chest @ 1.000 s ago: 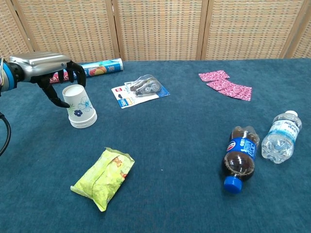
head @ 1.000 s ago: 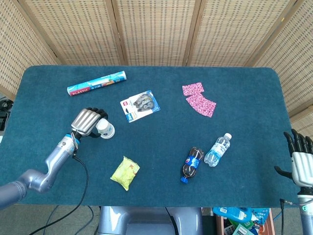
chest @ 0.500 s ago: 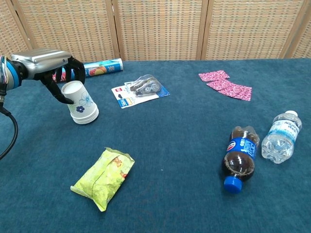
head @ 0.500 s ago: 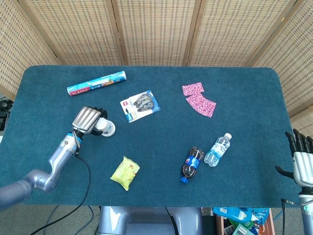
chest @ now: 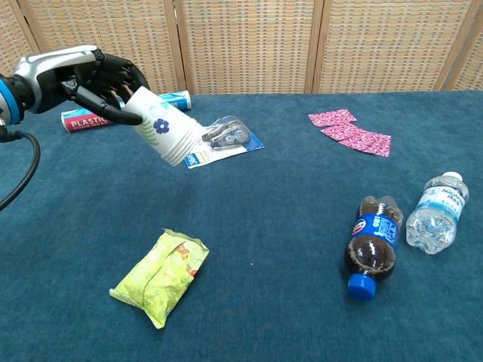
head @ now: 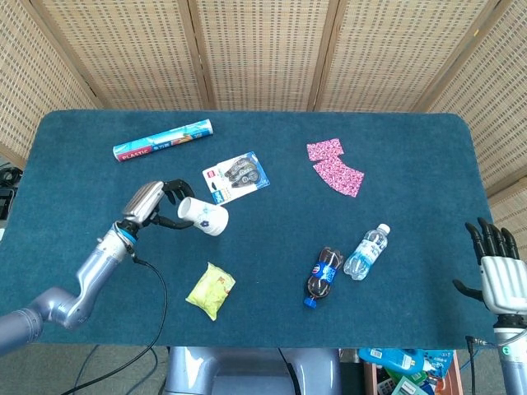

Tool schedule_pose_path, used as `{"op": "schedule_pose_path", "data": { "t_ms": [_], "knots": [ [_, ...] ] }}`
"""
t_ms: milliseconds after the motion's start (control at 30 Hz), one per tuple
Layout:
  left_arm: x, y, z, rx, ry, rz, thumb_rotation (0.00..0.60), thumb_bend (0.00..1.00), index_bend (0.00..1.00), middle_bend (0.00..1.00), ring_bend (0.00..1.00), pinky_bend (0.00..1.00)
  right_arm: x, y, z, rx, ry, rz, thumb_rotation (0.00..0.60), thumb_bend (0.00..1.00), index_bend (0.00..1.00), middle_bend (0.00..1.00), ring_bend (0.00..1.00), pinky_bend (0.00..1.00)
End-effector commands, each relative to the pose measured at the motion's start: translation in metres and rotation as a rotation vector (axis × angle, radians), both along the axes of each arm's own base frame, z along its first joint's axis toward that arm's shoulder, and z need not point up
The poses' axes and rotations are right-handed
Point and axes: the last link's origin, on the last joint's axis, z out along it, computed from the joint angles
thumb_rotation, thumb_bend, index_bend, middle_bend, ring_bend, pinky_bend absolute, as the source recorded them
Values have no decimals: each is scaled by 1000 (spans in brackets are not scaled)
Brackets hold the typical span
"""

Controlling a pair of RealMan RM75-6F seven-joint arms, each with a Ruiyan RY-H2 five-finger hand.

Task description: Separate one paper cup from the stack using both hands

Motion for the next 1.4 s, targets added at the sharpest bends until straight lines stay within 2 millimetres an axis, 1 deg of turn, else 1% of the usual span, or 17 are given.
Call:
{"op": "schedule_pose_path", "data": {
  "t_ms": [33,133,167,200,367,400,467,533,633,767,967,1167,1233,1400],
  "knots": [
    [23,-2,-9,-126,-198,12,600,178,526,483,433,471,7,-9,2,-11,13,87,600,0,71,0,0,0],
    [32,1,-16,-161,-242,13,600,177,526,483,433,471,12,-16,4,-13,19,147,600,0,111,9,0,0],
    [47,2,-25,-216,-314,23,600,177,526,483,433,471,21,-25,5,-5,14,216,600,0,128,18,0,0],
    [55,5,-29,-239,-338,24,600,178,526,483,433,470,23,-31,5,5,8,246,600,0,145,27,0,0],
    [81,11,-43,-290,-391,4,600,178,526,483,433,471,34,-49,4,27,-8,345,600,0,215,69,0,0],
    [92,12,-47,-308,-416,1,600,178,526,483,433,471,40,-54,2,32,-16,383,600,0,231,78,0,0],
    [105,14,-54,-333,-438,0,600,178,527,483,433,470,49,-61,-1,38,-31,438,600,5,258,98,0,0],
    [110,15,-57,-340,-445,-2,600,178,528,483,433,470,53,-64,-3,43,-35,463,600,27,283,123,5,0],
    [124,16,-64,-358,-472,-4,600,178,531,483,433,471,66,-74,-10,67,-38,544,600,64,314,151,22,4],
    [129,18,-71,-379,-508,24,600,178,532,483,433,471,80,-83,-18,86,-43,621,600,132,366,199,61,47],
    [126,22,-83,-404,-532,75,600,178,535,483,433,470,104,-93,-31,99,-51,751,600,203,418,247,101,103],
    [122,24,-88,-419,-551,97,600,178,539,483,434,470,127,-106,-45,129,-30,826,600,231,438,266,117,136],
    [120,24,-90,-423,-548,99,600,178,539,483,433,470,138,-113,-52,152,-8,855,600,244,443,268,124,146],
    [119,24,-92,-431,-540,101,600,178,539,483,433,471,153,-122,-60,171,7,887,600,276,461,283,141,183]
  ]
}}
